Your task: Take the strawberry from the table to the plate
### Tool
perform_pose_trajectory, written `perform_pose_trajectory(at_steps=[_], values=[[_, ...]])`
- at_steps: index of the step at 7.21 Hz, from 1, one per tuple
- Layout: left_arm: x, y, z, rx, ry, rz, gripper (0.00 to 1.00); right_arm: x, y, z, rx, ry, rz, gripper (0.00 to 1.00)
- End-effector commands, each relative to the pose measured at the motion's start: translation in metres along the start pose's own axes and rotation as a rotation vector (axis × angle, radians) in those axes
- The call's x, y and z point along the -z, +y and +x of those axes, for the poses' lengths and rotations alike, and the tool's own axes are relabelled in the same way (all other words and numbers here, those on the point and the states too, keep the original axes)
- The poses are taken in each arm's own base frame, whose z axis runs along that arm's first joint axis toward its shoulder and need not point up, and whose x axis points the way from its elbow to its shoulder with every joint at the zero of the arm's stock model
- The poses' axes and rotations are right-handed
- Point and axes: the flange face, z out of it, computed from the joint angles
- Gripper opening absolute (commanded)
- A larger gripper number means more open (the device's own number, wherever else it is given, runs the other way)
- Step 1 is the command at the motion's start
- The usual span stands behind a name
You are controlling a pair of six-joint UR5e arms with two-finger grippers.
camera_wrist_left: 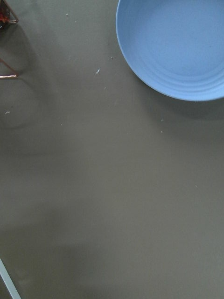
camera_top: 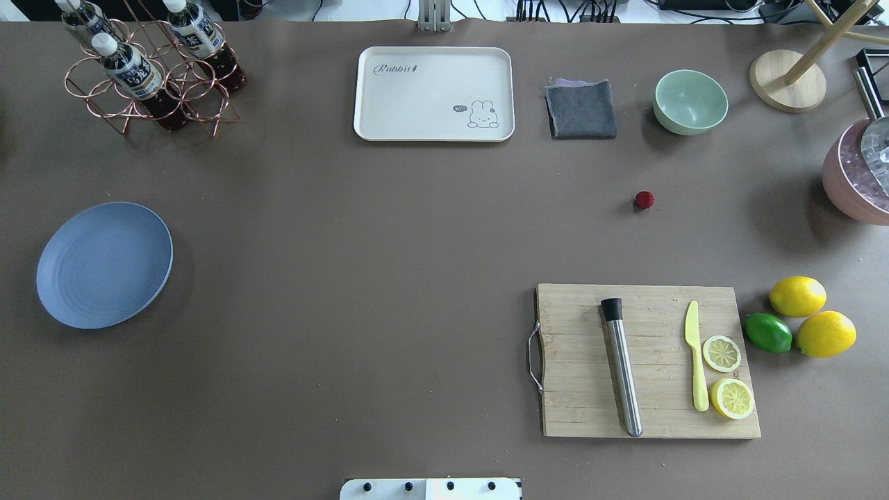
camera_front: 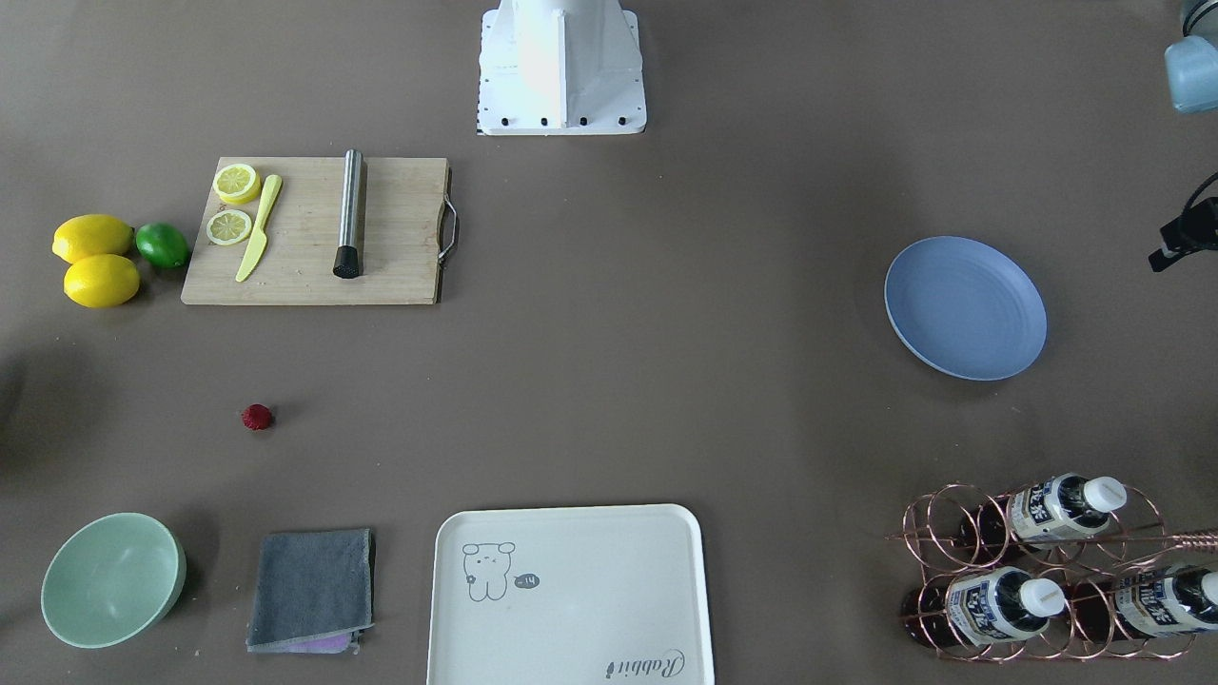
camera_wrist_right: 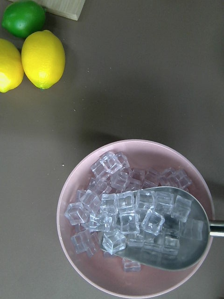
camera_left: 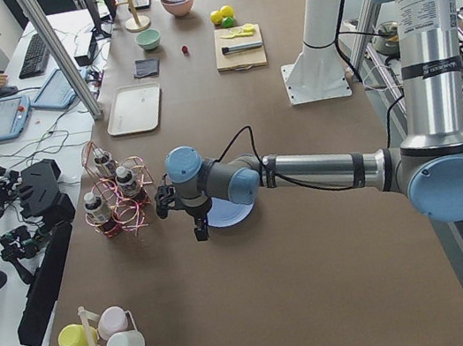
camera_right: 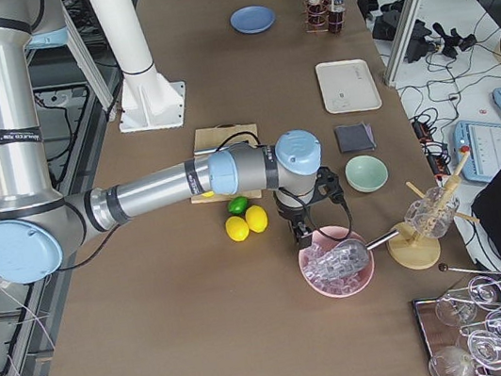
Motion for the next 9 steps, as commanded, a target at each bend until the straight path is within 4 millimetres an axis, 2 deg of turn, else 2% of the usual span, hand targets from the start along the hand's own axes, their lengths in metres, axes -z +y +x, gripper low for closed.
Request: perform_pose_trajectory(at_steps=[1, 2, 4, 6, 7, 8, 9], values=[[-0.082, 0.001, 0.010, 0.010, 0.052, -0.008, 0.97, -0.003, -0.005, -0.001, 0.006, -0.002, 0.002, 1.00], [-0.087, -0.002, 0.012, 0.035, 0.066, 0.006, 0.96, -0.004, -0.008, -0.004, 0.013, -0.003, 0.000, 1.00], [-0.102, 0.005, 0.024, 0.031, 0.068, -0.022, 0.82, -0.002, -0.009, -0.007, 0.000, -0.005, 0.006, 1.00], [-0.109, 0.008, 0.022, 0.025, 0.069, -0.028, 0.74, 0.001, -0.011, -0.009, -0.022, -0.004, 0.011, 1.00], [-0.108, 0.008, 0.023, 0.023, 0.071, -0.027, 0.65, 0.001, -0.014, -0.011, -0.021, -0.003, 0.013, 1.00], [-0.108, 0.008, 0.023, 0.023, 0.071, -0.027, 0.38, 0.003, -0.015, -0.012, -0.018, -0.002, 0.016, 1.00], [-0.108, 0.008, 0.023, 0.022, 0.071, -0.026, 0.18, 0.003, -0.015, -0.012, -0.019, -0.004, 0.016, 1.00]])
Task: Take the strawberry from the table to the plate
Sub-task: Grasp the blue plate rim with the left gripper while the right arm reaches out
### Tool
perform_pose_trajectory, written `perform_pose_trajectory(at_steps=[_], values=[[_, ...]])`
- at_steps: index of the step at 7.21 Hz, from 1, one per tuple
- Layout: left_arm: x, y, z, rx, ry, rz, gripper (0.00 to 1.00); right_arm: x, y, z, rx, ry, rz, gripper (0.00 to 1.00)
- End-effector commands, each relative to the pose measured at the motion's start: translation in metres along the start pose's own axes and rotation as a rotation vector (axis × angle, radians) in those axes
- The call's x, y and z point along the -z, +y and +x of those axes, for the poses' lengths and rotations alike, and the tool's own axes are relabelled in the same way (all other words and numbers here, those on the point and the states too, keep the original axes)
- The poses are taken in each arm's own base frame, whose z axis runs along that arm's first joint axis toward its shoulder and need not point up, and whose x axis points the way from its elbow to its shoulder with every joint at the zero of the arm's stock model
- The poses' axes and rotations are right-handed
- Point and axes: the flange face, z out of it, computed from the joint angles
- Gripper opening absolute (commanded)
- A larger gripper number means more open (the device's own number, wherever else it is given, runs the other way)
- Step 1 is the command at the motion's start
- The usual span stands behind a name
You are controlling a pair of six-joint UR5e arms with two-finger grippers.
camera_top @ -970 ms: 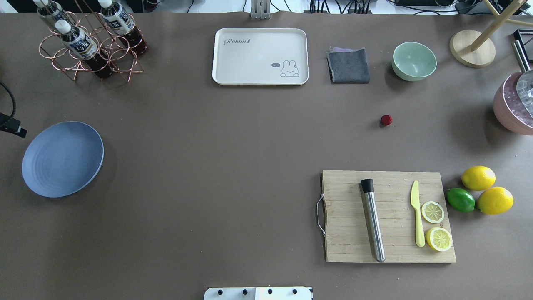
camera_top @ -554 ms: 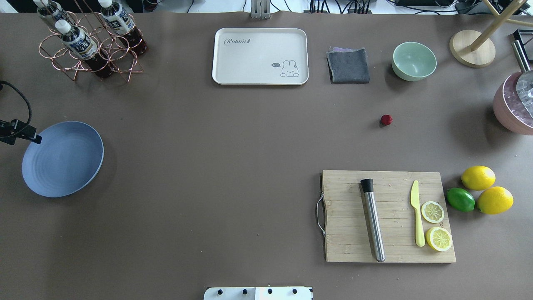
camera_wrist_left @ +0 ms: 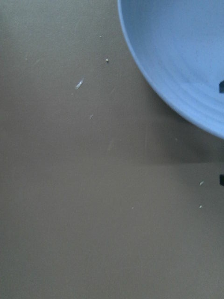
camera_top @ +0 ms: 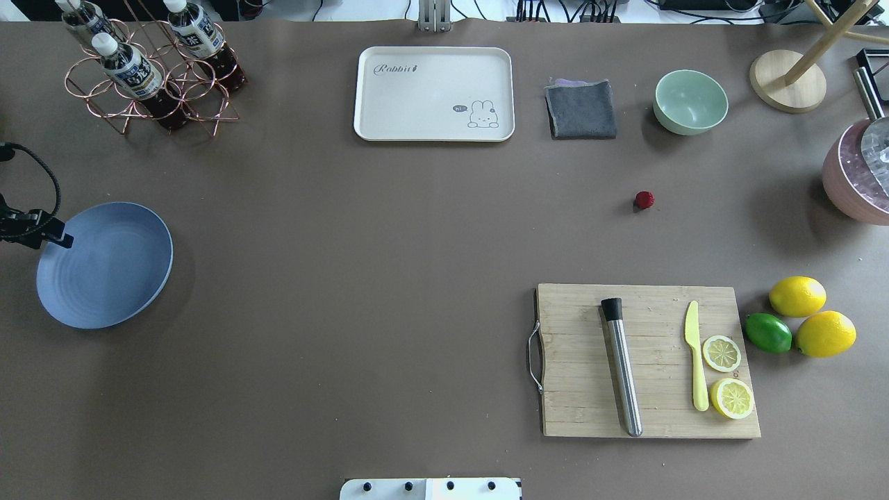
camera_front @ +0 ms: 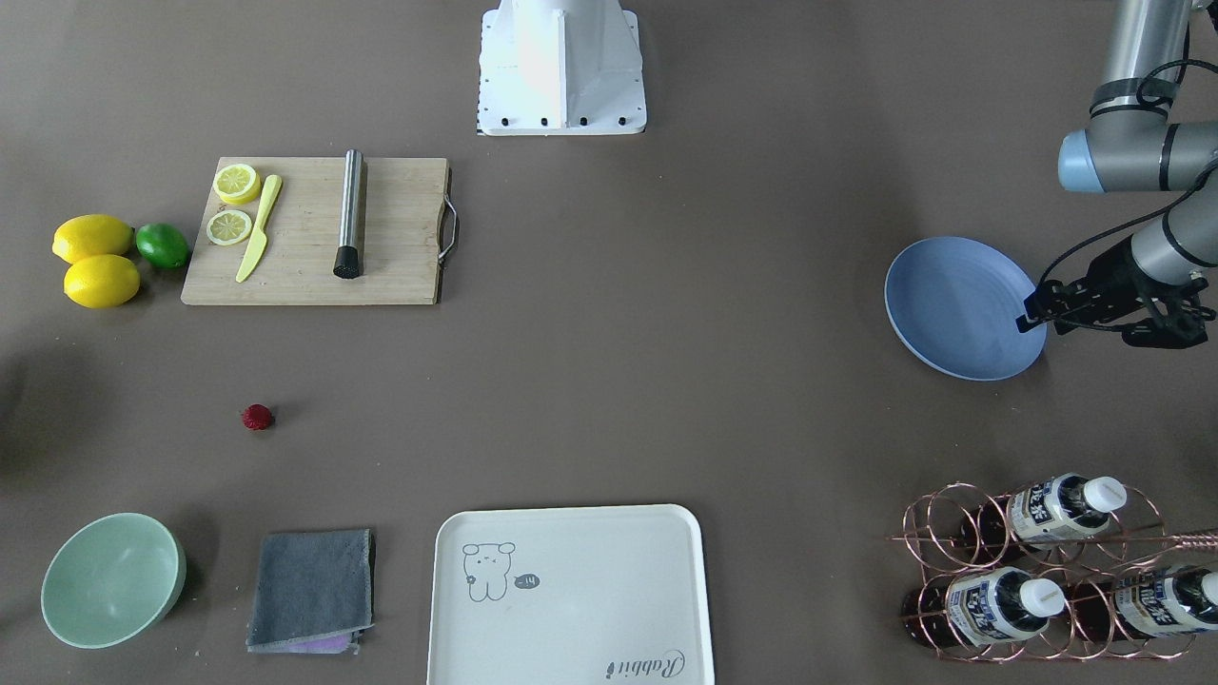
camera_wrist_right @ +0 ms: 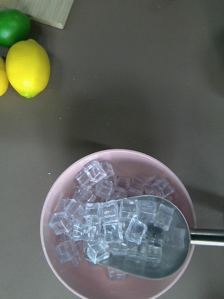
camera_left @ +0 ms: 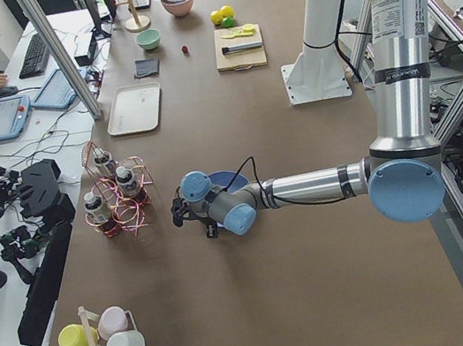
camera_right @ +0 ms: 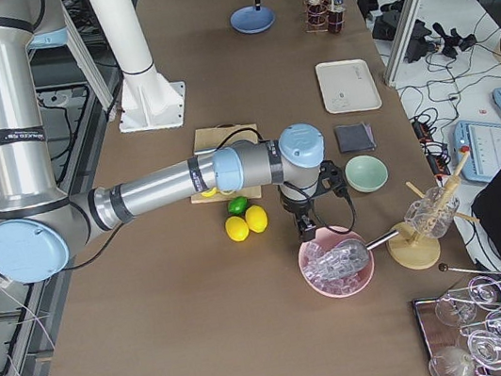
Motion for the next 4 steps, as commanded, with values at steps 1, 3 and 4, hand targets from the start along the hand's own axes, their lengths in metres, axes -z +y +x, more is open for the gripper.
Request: perform_pose_trajectory(at_steps=[1, 3, 4], values=[[-0.0001, 0.0003, 0.0001, 0.000, 0.001, 0.000, 0.11, 0.0012, -0.0009, -0.0018, 0.001, -0.004, 0.003, 1.00], [0.0006, 0.0021, -0.0004, 0.008, 0.001, 0.000, 0.00, 0.0006, -0.0012, -0.0028, -0.001, -0.010, 0.004, 1.00], [0.0048, -0.0006, 0.0074, 0.040, 0.012, 0.011, 0.00, 0.0021, -0.0030, -0.0050, -0.008, -0.018, 0.008, 1.00]])
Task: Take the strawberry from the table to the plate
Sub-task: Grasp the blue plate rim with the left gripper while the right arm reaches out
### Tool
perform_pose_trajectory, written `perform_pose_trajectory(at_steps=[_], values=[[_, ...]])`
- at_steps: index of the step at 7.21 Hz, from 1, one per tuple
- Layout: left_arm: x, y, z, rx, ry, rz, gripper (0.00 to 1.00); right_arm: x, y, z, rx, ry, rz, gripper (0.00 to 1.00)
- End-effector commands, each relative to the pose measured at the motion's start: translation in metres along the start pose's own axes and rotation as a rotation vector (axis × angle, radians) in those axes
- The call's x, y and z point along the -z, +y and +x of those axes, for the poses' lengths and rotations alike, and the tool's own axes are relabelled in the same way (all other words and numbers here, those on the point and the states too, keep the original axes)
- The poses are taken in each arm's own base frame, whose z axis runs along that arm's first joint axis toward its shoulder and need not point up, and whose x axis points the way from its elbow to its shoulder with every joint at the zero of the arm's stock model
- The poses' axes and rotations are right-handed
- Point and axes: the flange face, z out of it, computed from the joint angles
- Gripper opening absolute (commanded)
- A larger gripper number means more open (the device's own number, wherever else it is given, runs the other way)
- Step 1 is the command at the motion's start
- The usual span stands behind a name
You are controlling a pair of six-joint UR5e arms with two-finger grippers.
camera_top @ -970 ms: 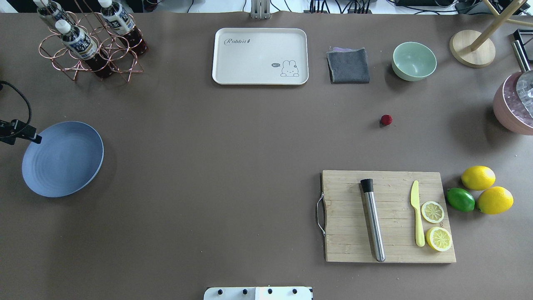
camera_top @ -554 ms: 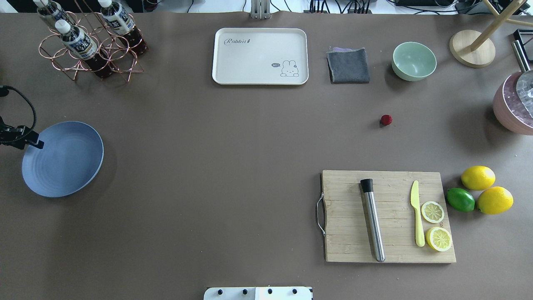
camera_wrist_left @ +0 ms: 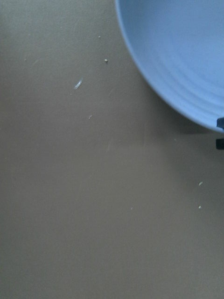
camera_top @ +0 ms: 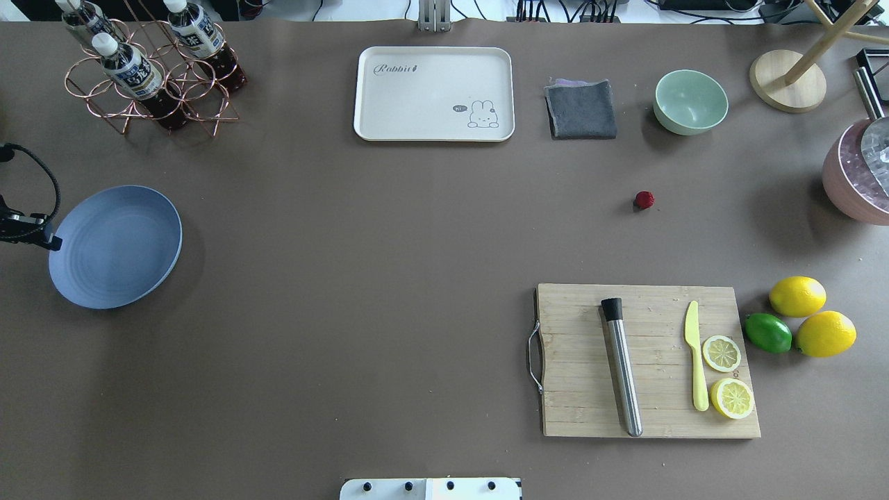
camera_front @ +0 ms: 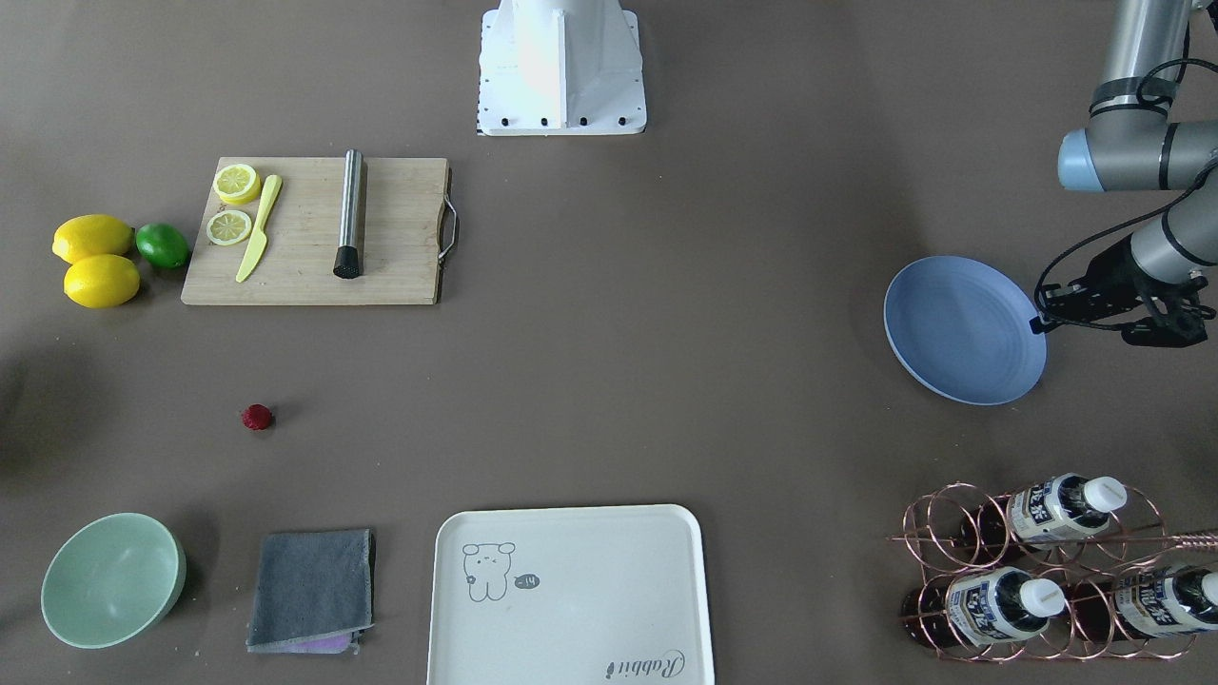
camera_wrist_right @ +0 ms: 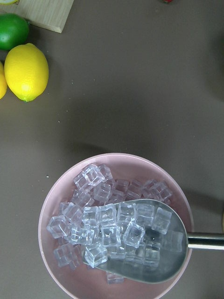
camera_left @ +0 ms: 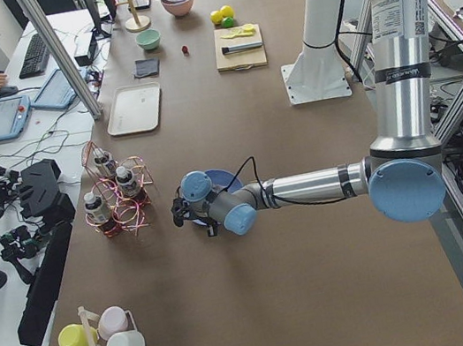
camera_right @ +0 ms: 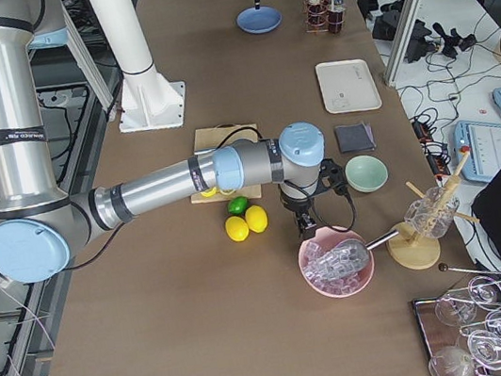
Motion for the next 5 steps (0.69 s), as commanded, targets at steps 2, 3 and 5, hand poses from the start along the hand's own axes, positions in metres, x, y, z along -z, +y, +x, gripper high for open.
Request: perform_pose_trajectory(at_steps=[2, 3, 5], values=[[0.020, 0.003, 0.034, 0.012, 0.105, -0.022, 0.00, 0.009, -0.013, -0.015, -0.006, -0.012, 0.021, 1.00], [0.033, 0.003, 0.055, 0.071, 0.153, -0.041, 0.00, 0.007, -0.037, -0.033, 0.000, -0.012, 0.019, 1.00], [0.067, -0.009, 0.136, 0.209, 0.228, -0.014, 0.00, -0.008, -0.081, -0.101, -0.039, -0.032, -0.002, 1.00]])
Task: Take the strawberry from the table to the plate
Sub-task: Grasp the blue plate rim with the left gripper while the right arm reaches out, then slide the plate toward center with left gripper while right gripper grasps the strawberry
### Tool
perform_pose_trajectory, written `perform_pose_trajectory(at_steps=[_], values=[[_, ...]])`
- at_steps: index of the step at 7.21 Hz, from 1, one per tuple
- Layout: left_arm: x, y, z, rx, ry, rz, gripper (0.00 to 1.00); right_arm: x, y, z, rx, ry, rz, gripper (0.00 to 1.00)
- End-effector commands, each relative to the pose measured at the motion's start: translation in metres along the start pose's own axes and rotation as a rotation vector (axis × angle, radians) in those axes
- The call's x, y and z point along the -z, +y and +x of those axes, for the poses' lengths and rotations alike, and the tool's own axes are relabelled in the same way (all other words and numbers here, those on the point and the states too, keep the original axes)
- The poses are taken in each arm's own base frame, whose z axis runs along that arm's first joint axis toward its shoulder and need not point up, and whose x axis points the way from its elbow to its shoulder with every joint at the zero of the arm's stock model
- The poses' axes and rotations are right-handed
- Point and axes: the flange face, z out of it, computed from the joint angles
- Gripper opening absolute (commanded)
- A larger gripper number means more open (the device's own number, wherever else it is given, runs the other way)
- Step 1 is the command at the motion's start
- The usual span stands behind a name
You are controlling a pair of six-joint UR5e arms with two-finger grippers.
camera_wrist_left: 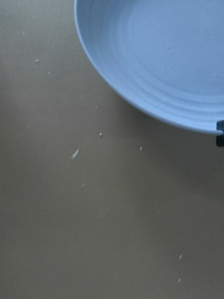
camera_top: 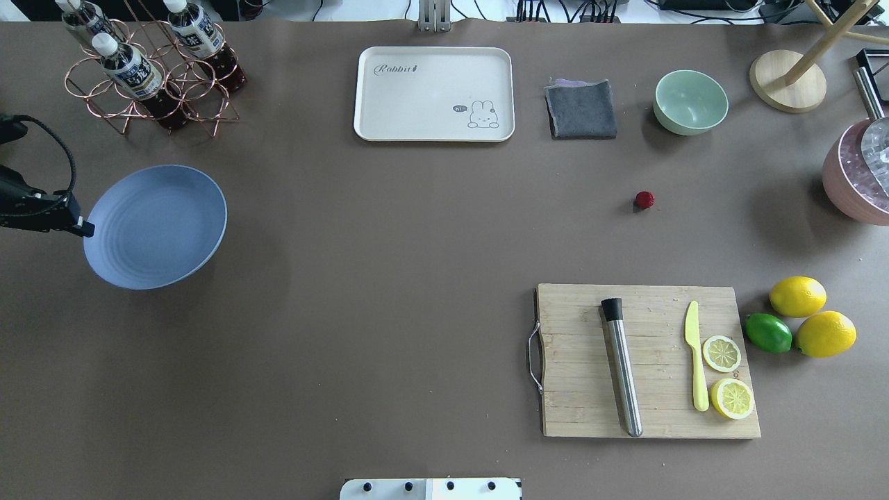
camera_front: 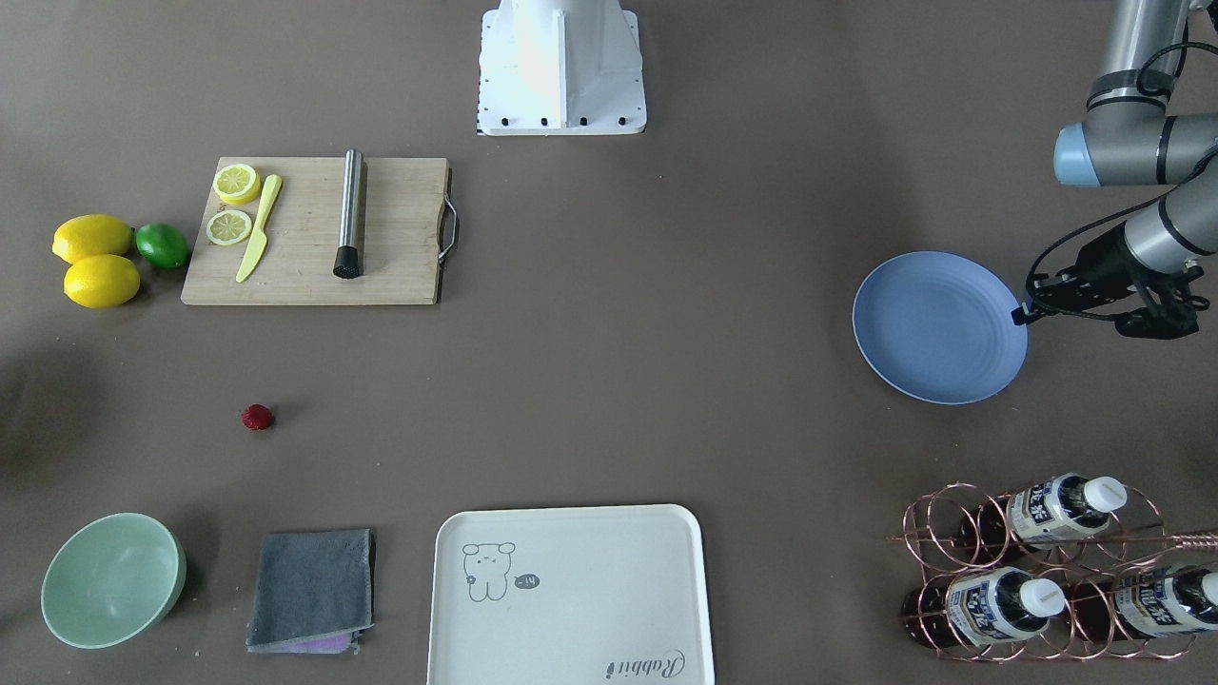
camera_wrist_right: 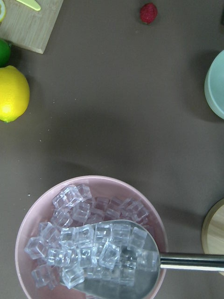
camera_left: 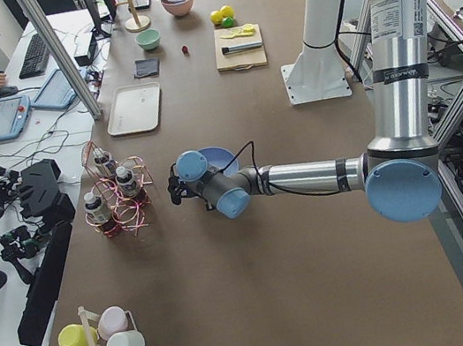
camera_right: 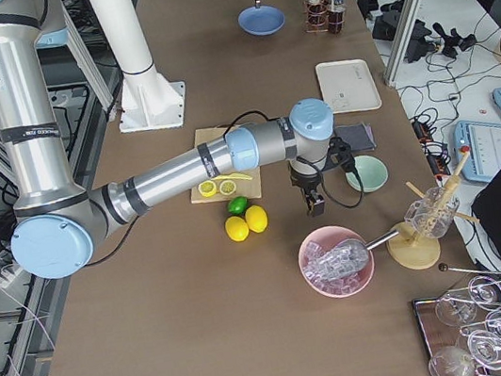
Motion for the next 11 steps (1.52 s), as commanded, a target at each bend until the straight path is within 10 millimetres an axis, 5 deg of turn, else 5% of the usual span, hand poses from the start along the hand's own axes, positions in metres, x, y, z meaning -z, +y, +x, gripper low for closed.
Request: perform_pose_trajectory(at_steps=[1, 3, 4, 6, 7, 9, 11], values=[[-0.007, 0.023, 0.100, 0.123, 0.069, -0.008, 0.00, -0.029, -0.044, -0.079, -0.011, -0.025, -0.024, 1.00], [-0.061, 0.051, 0.209, 0.208, 0.102, -0.008, 0.00, -0.079, -0.071, -0.167, -0.037, -0.023, -0.022, 1.00], [-0.078, 0.062, 0.237, 0.229, 0.105, -0.003, 0.00, -0.095, -0.085, -0.188, -0.039, -0.019, -0.025, 1.00], [-0.121, 0.087, 0.305, 0.227, 0.050, 0.041, 0.00, -0.146, -0.111, -0.193, -0.023, -0.011, -0.027, 1.00], [-0.130, 0.094, 0.339, 0.253, 0.030, 0.053, 0.00, -0.172, -0.120, -0.216, -0.035, -0.035, -0.022, 1.00], [-0.162, 0.128, 0.359, 0.232, 0.006, 0.066, 0.00, -0.198, -0.121, -0.234, -0.018, 0.006, -0.020, 0.99], [-0.175, 0.138, 0.365, 0.222, -0.003, 0.063, 0.00, -0.213, -0.117, -0.242, -0.018, 0.024, -0.033, 0.99]])
